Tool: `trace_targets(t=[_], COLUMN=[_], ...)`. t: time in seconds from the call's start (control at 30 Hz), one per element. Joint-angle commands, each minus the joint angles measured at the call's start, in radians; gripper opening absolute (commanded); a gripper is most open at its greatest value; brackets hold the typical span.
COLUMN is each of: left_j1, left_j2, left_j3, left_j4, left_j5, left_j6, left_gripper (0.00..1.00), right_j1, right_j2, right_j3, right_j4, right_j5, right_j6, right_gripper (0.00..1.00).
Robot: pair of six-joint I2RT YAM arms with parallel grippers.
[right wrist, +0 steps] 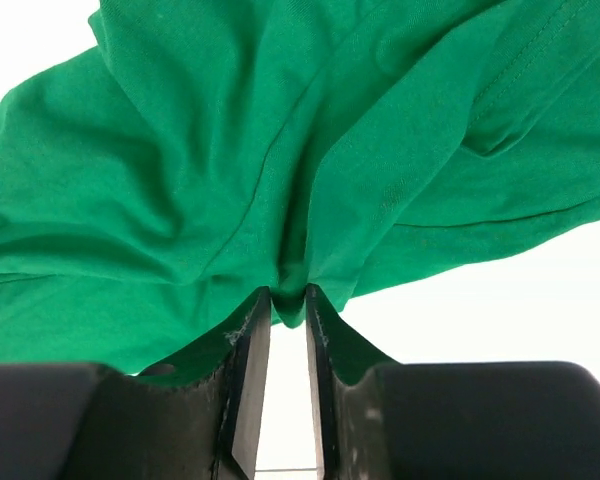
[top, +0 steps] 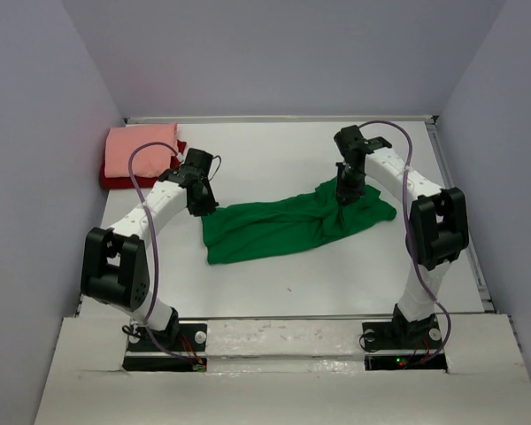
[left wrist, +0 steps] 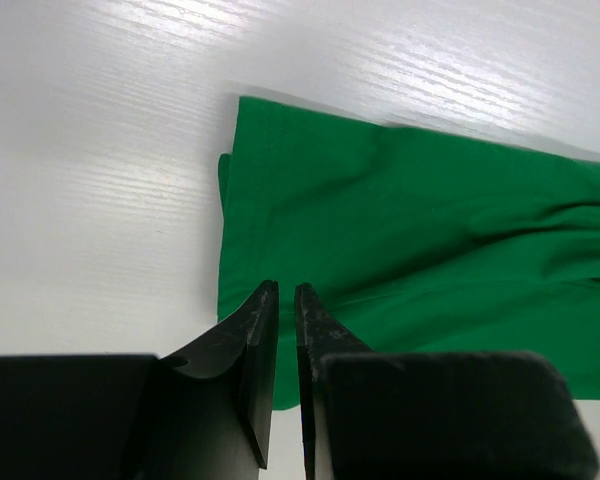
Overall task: Fold and stack the t-shirts
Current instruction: Fold the other side of the tshirt into a rectangle
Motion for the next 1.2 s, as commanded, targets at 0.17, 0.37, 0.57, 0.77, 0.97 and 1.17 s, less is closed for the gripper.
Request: trace_targets(t=[0.17,0.37,0.57,0.77,0.97,1.17], left_j1=[-0.008,-0.008,-0.008,-0.020,-0.018,-0.012], left_j2=[-0.042,-0.037,-0.054,-0.037,-0.046,-0.050], left_j3=[0.033,0.023,-0.006,-0.004,-0.108,-0.177], left_j4=[-0.006,-0.006,-0.018,-0.074,-0.008,0.004], left_j5=[-0.008,-0.016,-0.060,-0.148,0.019,0.077], left_j6=[0.014,0.012,-0.004,-0.009,-0.064,-0.075], left_gripper=[0.22,0.22,0.21,0.31,0.29,0.28], right_j1=[-0.003,-0.003,-0.003,-0.003,-0.003,-0.012], right_j2=[-0.047,-0.056,-0.073,-0.064,-0.059,-0.068], right_j3=[0.019,0.034,0.071,0.094,0.138,0.140], right_j4=[-0.001,-0.011,-0.044,-0.045,-0.058,-0.065], right_j5=[-0.007,0.030,0.103,0.077,0.062,0.061], right_j6=[0.014,0.028,0.039,0.025,0.014,0.003], right_gripper=[0.00,0.00,0.00,0.00,0.00,0.00])
